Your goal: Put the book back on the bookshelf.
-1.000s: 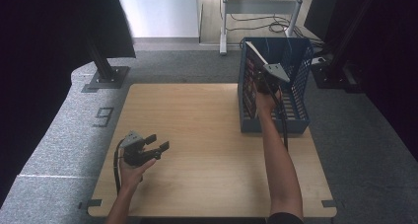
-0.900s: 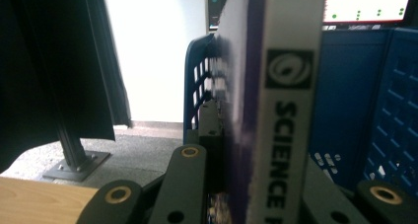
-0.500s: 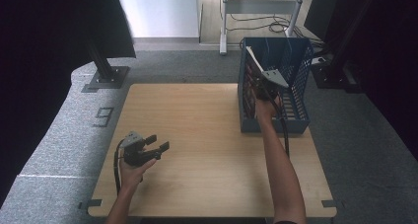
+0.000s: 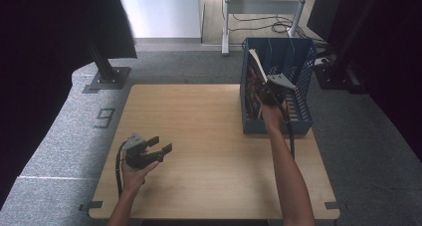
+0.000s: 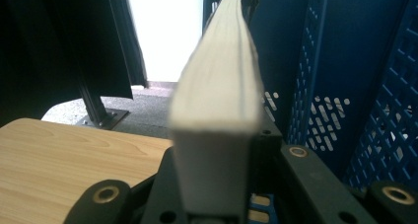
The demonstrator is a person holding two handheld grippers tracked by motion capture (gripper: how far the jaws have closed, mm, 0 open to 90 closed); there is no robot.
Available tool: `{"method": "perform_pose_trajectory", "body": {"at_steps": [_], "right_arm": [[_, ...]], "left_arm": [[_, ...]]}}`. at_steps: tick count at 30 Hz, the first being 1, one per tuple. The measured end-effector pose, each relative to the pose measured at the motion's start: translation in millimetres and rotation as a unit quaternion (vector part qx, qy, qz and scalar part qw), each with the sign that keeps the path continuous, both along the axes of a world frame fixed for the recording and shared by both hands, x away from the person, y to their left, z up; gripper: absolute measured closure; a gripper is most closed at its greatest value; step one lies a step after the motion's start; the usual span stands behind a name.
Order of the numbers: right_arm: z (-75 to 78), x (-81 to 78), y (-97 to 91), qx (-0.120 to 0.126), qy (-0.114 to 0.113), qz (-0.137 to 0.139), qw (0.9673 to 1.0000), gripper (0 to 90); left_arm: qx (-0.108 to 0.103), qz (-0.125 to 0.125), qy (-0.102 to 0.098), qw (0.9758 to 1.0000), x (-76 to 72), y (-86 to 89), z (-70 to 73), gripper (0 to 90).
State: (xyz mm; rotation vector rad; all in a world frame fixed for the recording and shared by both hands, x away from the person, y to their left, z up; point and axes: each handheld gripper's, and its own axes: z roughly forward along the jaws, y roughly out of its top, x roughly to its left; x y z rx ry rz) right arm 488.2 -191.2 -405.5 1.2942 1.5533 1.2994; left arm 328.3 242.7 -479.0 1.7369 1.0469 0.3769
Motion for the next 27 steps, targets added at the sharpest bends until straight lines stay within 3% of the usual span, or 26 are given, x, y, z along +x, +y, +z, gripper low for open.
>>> {"method": "perform_pose_trajectory", "body": {"at_steps": [12,18,27], "right_arm": [[-0.5,4.2,-0.8,-0.019,-0.004,-0.013,0.9997,81.3],[-2.5,9.4,-5.7,0.001,-0.016,-0.029,0.9995,81.5],[-4.9,14.6,-6.5,0.01,-0.028,-0.045,0.9985,81.5]], "left_arm": [[0.001,-0.001,0.0,1.0,0.1,-0.5,-0.2,30.1],[-0.001,0.001,0.001,1.0,1.0,0.9,-0.5,30.1],[-0.002,0.002,0.001,1.0,1.3,2.4,-0.3,30.1]]}}
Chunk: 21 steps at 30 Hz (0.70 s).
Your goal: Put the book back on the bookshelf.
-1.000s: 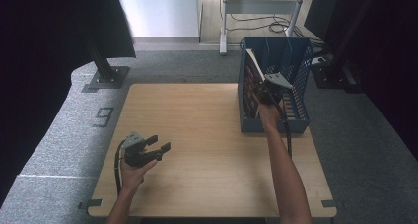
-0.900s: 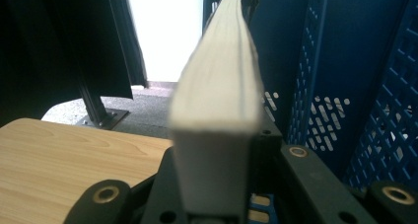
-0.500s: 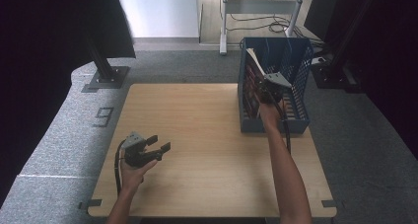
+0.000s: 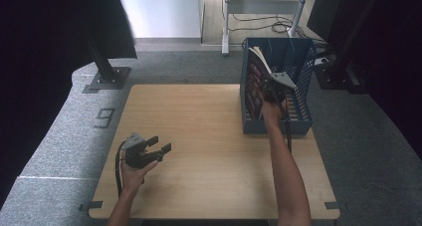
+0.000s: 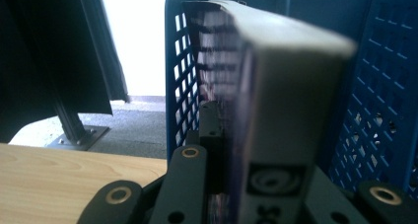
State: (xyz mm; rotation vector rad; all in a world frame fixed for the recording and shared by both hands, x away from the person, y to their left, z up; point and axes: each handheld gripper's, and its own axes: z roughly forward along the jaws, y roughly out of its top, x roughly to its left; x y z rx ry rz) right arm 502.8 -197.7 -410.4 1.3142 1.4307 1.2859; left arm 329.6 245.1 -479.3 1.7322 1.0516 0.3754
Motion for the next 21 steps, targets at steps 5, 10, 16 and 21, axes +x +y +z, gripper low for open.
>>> {"method": "perform_pose_trajectory", "body": {"at_steps": [5,10,16,21], "right_arm": [[-0.7,3.0,-0.7,0.006,-0.004,-0.007,0.9999,81.5],[-1.1,4.5,-5.2,0.016,-0.006,-0.012,0.9998,81.5],[1.3,1.6,-8.4,0.01,-0.005,-0.011,0.9999,81.5],[4.1,0.4,-10.8,0.01,-0.006,-0.015,0.9998,81.5]], "left_arm": [[0.001,-0.001,0.003,1.0,1.4,-1.8,-1.4,30.1],[0.002,-0.002,0.004,1.0,2.1,-2.3,-2.1,30.1],[0.003,-0.002,0.005,1.0,2.8,-2.8,-2.7,30.1],[0.002,-0.001,0.004,1.0,2.2,-3.9,-2.7,30.1]]}}
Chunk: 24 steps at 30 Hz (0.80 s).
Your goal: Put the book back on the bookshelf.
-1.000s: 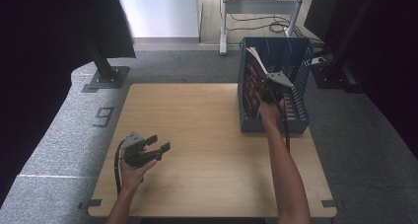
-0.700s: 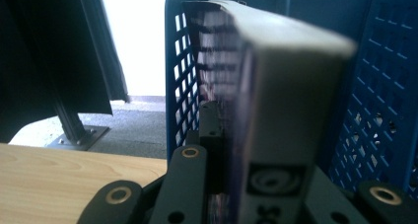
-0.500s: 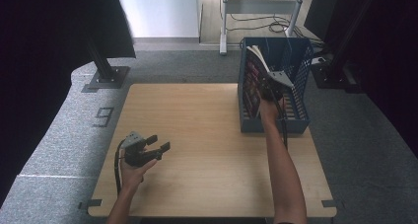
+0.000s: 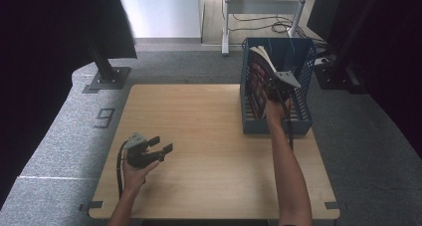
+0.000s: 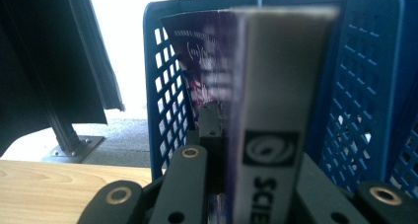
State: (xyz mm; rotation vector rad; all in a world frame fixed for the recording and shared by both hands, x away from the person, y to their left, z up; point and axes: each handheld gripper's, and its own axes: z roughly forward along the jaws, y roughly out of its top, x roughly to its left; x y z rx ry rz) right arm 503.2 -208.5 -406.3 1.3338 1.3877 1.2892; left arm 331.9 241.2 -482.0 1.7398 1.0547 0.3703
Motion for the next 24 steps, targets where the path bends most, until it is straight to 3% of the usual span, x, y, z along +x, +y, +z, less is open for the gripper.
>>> {"method": "perform_pose_trajectory", "body": {"at_steps": [7,14,18,20,24], "right_arm": [[9.4,2.8,0.3,-0.012,0.0,-0.005,0.9999,81.5],[5.8,9.1,3.1,-0.004,-0.004,-0.01,0.9999,81.5],[3.1,13.9,2.7,0.002,-0.011,-0.016,0.9998,81.5],[3.0,17.5,2.6,0.005,-0.007,-0.023,0.9997,81.5],[6.5,24.4,6.0,-0.004,-0.013,-0.027,0.9996,81.5]], "left_arm": [[-0.002,0.003,-0.005,1.0,0.1,1.9,0.4,30.5],[-0.008,0.011,-0.011,0.9999,-0.4,4.5,0.9,31.1],[-0.004,0.011,-0.009,0.9999,0.6,4.4,-0.4,31.1],[0.011,0.015,-0.012,0.9997,0.4,2.6,-1.1,31.0],[0.018,0.013,-0.014,0.9997,-0.1,1.6,-0.8,30.7]]}}
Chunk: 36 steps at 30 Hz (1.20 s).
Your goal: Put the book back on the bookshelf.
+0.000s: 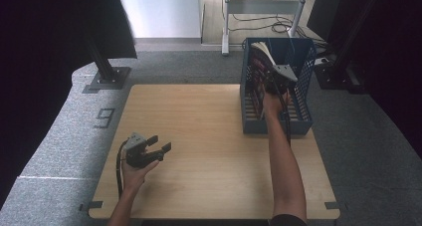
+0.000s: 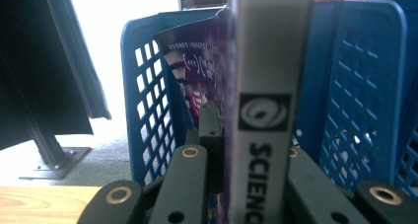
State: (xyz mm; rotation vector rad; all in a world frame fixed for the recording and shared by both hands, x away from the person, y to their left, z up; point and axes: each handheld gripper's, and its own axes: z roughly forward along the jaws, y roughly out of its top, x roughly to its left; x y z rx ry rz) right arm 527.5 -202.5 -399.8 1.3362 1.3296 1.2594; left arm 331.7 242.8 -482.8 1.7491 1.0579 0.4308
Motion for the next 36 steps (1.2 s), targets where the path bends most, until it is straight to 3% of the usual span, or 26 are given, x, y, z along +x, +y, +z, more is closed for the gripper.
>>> {"method": "perform_pose_trajectory", "body": {"at_steps": [6,12,17,20,29,33,36], "right_arm": [[-4.5,5.5,5.4,0.014,-0.003,0.003,0.9999,81.5],[-8.3,2.9,21.9,0.01,-0.009,0.025,0.9996,80.9],[-9.1,-1.9,37.9,-0.022,-0.002,0.069,0.9974,75.7],[-8.9,-4.6,44.3,-0.051,0.004,0.079,0.9956,72.3],[-11.3,-9.3,40.9,-0.055,0.031,0.086,0.9943,66.5],[-14.3,-9.2,39.5,-0.058,0.038,0.078,0.9945,74.6],[-15.8,-8.0,40.0,-0.071,0.028,0.071,0.9945,77.8]], "left_arm": [[-0.001,-0.001,0.0,1.0,-0.3,0.6,0.3,30.7],[-0.002,-0.002,-0.001,1.0,-1.2,-0.1,0.9,30.7],[-0.005,-0.003,-0.002,1.0,-1.6,-0.9,1.3,30.7],[-0.003,-0.006,0.0,1.0,-1.8,-2.1,1.6,30.6],[-0.003,-0.01,-0.001,0.9999,-3.1,-3.1,2.5,30.5],[-0.001,-0.01,0.0,0.9999,-2.7,-4.3,1.8,30.5],[0.0,-0.011,0.0,0.9999,-2.4,-4.7,1.2,30.6]]}}
